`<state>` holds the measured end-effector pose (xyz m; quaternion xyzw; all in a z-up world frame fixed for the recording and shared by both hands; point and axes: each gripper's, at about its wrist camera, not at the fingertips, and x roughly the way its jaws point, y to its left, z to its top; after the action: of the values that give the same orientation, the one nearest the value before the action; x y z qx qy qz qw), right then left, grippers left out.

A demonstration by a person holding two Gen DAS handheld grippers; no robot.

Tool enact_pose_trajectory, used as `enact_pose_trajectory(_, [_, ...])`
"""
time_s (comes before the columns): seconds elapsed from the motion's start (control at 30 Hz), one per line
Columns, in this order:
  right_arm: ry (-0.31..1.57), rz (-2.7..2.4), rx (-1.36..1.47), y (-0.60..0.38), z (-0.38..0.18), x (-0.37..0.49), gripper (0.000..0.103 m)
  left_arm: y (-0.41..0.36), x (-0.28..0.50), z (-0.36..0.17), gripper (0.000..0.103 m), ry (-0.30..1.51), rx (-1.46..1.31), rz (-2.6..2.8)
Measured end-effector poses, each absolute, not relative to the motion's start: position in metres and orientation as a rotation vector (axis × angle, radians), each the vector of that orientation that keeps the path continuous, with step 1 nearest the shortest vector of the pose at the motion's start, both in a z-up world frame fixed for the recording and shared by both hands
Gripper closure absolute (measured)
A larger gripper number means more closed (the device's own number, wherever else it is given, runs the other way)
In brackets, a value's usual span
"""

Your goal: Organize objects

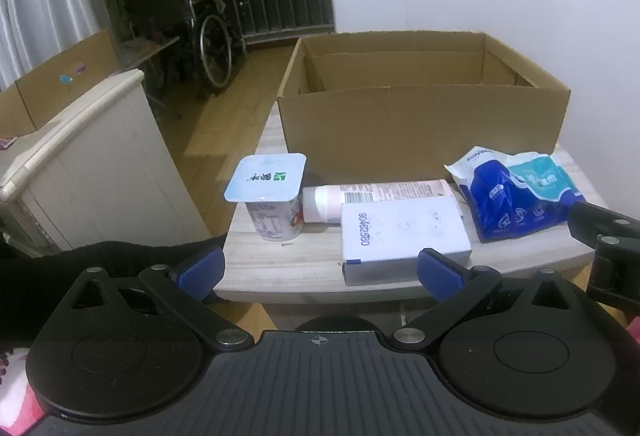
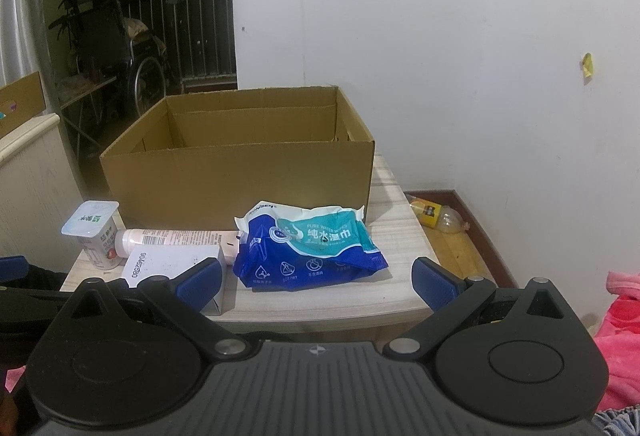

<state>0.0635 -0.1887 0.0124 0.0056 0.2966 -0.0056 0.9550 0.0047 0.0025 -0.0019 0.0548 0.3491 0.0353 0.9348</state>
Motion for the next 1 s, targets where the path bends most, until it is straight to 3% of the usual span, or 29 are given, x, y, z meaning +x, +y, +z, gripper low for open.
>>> enact_pose_trajectory(1.0, [0.611, -0.015, 0.011, -0.1891, 0.0111, 0.0640, 0.000, 0.0042, 0.0037, -0.0004, 0.000, 0.709, 0.099, 0.071])
